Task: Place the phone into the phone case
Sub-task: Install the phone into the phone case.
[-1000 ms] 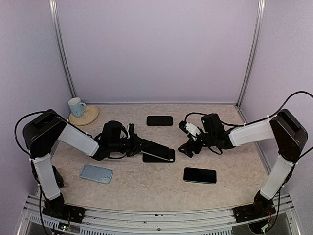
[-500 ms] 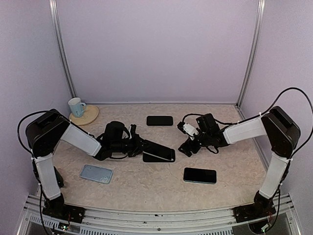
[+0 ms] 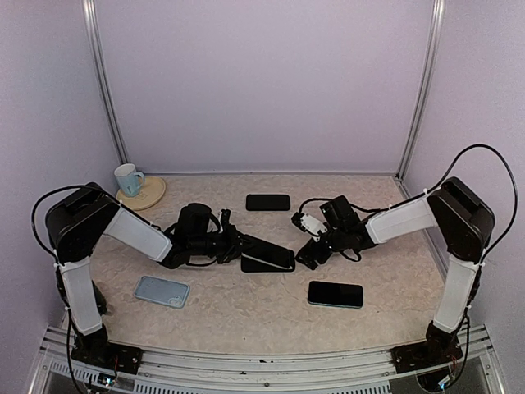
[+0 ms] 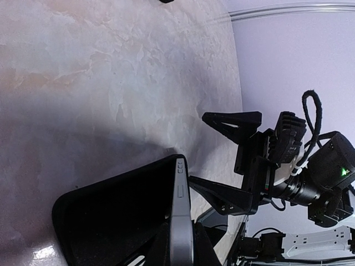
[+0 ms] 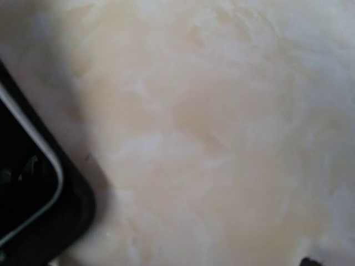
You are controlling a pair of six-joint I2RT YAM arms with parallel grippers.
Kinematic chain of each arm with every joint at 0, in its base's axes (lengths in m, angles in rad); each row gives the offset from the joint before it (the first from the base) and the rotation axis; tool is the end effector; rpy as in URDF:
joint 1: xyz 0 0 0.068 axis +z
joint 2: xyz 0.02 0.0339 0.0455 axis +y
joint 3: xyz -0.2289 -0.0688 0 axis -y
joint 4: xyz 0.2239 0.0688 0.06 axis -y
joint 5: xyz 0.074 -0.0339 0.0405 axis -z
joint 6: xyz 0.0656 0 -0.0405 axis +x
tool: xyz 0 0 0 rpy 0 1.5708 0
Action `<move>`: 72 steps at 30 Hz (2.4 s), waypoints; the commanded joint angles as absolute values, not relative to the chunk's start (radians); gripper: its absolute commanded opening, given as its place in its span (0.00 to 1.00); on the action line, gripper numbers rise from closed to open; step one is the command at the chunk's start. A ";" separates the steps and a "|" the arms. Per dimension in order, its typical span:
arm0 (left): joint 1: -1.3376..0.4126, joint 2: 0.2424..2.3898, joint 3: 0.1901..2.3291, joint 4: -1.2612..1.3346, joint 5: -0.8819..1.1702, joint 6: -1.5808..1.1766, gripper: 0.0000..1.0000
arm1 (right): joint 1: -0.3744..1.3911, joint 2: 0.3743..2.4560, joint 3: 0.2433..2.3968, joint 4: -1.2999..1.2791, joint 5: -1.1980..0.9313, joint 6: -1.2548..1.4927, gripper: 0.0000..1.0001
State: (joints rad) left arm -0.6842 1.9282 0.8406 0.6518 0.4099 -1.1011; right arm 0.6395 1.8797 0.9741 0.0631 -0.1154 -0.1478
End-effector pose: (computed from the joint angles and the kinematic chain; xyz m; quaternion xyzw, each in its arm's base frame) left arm 0.2771 -0.2597 0.1009 -0.0638 0.8304 -0.5175 0.1965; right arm 0.2905 0.2255 0.0886 -0.3768 0.8536 0.1388 0.3318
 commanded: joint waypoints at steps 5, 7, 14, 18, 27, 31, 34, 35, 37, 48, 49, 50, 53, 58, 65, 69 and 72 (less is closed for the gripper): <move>-0.699 1.944 0.873 0.659 0.409 -1.123 0.00 | 0.683 1.903 0.999 0.042 -0.122 -0.113 0.95; -0.701 1.946 0.873 0.652 0.406 -1.125 0.00 | 0.691 1.906 0.999 0.042 -0.121 -0.107 0.95; -0.707 1.958 0.879 0.615 0.395 -1.141 0.00 | 0.709 1.916 0.996 0.041 -0.121 -0.098 0.95; -0.709 1.965 0.882 0.589 0.387 -1.147 0.00 | 0.717 1.919 0.998 0.041 -0.122 -0.097 0.95; -0.710 1.975 0.853 0.609 0.363 -1.178 0.00 | 0.737 1.920 0.999 0.049 -0.145 -0.097 0.95; -0.716 1.974 0.826 0.657 0.346 -1.198 0.00 | 0.744 1.914 0.995 0.054 -0.162 -0.098 0.99; -0.722 1.979 0.823 0.673 0.342 -1.197 0.00 | 0.748 1.916 0.993 0.052 -0.176 -0.105 0.99; -0.724 1.982 0.826 0.680 0.343 -1.195 0.00 | 0.750 1.917 0.994 0.051 -0.177 -0.106 0.99; -0.728 1.993 0.827 0.697 0.355 -1.194 0.00 | 0.753 1.920 0.993 0.052 -0.178 -0.106 0.99; -0.742 2.035 0.850 0.726 0.425 -1.150 0.00 | 0.754 1.933 0.992 0.070 -0.192 -0.107 0.99; -0.745 2.040 0.854 0.726 0.431 -1.148 0.00 | 0.755 1.934 0.994 0.070 -0.192 -0.106 0.99; -0.745 2.043 0.859 0.726 0.435 -1.146 0.00 | 0.754 1.934 0.995 0.070 -0.192 -0.106 0.99; -0.746 2.042 0.850 0.726 0.429 -1.146 0.00 | 0.755 1.931 0.997 0.063 -0.181 -0.106 0.99; -0.730 2.014 0.819 0.731 0.417 -1.138 0.00 | 0.754 1.910 0.992 0.040 -0.137 -0.109 1.00; -0.708 1.966 0.782 0.755 0.418 -1.119 0.00 | 0.752 1.867 0.999 0.006 -0.079 -0.108 1.00; -0.703 1.939 0.758 0.789 0.420 -1.113 0.00 | 0.739 1.826 0.991 -0.015 -0.107 -0.094 1.00; -0.700 1.920 0.745 0.808 0.418 -1.105 0.00 | 0.711 1.769 0.967 -0.003 -0.202 -0.069 1.00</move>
State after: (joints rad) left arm -0.6952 1.9572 0.7723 0.7887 0.3950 -1.1538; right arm 0.7078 1.8568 0.9840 0.0074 -0.0544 -0.1070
